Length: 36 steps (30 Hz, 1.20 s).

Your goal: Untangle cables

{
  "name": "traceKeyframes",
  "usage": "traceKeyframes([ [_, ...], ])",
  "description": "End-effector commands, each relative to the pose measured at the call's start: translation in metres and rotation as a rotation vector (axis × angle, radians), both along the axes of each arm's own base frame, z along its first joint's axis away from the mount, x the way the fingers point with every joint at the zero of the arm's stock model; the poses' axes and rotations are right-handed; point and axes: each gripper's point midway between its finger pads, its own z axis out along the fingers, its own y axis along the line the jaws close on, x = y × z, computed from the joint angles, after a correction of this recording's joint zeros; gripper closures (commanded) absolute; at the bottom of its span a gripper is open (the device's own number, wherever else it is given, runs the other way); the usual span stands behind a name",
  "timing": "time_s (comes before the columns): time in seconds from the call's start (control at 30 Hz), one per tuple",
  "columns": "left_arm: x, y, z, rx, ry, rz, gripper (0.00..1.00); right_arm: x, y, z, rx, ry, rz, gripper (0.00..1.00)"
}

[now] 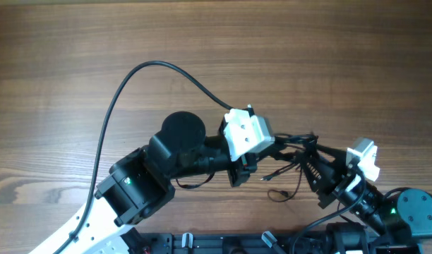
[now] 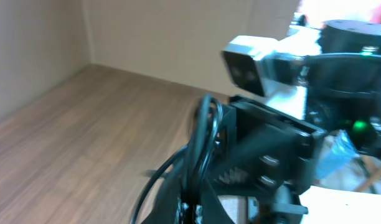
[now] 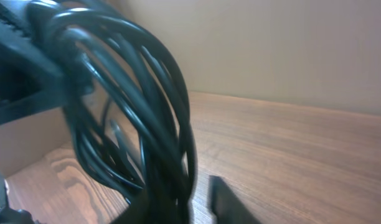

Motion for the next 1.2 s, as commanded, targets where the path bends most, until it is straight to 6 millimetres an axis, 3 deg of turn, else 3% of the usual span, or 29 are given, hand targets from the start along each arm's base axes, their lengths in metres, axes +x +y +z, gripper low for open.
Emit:
traceKeyframes([
  [0.0, -0.031, -0.003, 0.025, -0.088, 0.012, -0.174, 0.96, 0.015, -0.021, -0.009, -0.018, 0.044, -0.156, 0.96],
  [0.13, -0.031, -0.002, 0.045, -0.175, 0.124, -0.154, 0.96, 0.022, -0.037, -0.024, -0.042, 0.104, -0.262, 0.96],
  [0.3, -0.038, 0.006, 0.077, -0.299, 0.315, -0.146, 0.96, 0.023, -0.040, -0.029, -0.053, 0.121, -0.279, 0.96],
  [0.4, -0.040, 0.023, 0.095, -0.367, 0.423, -0.124, 0.96, 0.025, -0.047, -0.035, -0.065, 0.145, -0.326, 0.96],
  [0.53, -0.043, 0.051, 0.119, -0.447, 0.425, -0.093, 0.96, 0.025, -0.048, -0.036, -0.067, 0.145, -0.330, 0.96],
  [0.8, -0.036, 0.061, 0.118, -0.455, 0.491, -0.054, 0.96, 0.026, -0.053, -0.040, -0.076, 0.159, -0.362, 0.96],
  [0.9, -0.023, 0.059, 0.112, -0.447, 0.499, -0.018, 0.96, 0.011, -0.024, -0.035, -0.155, 0.065, -0.147, 0.96],
  [0.93, -0.017, 0.059, 0.110, -0.449, 0.495, 0.001, 0.88, 0.010, -0.021, -0.035, -0.156, 0.060, -0.129, 0.96],
  [0.97, -0.004, 0.061, 0.108, -0.455, 0.493, 0.050, 0.67, 0.009, -0.021, -0.035, -0.154, 0.061, -0.127, 0.95],
  [1.0, 0.013, 0.064, 0.101, -0.444, 0.449, 0.119, 0.27, 0.010, -0.021, -0.035, -0.149, 0.064, -0.128, 0.95],
  [1.03, 0.038, 0.067, 0.083, -0.398, 0.398, 0.229, 0.00, 0.013, -0.026, -0.034, -0.109, 0.100, -0.171, 0.96],
  [1.1, 0.063, 0.067, 0.049, -0.306, 0.437, 0.325, 0.00, 0.019, -0.035, -0.033, -0.022, 0.163, -0.254, 0.96],
  [1.17, 0.065, 0.057, 0.025, -0.231, 0.493, 0.291, 0.00, 0.022, -0.038, -0.029, 0.041, 0.188, -0.282, 0.96],
])
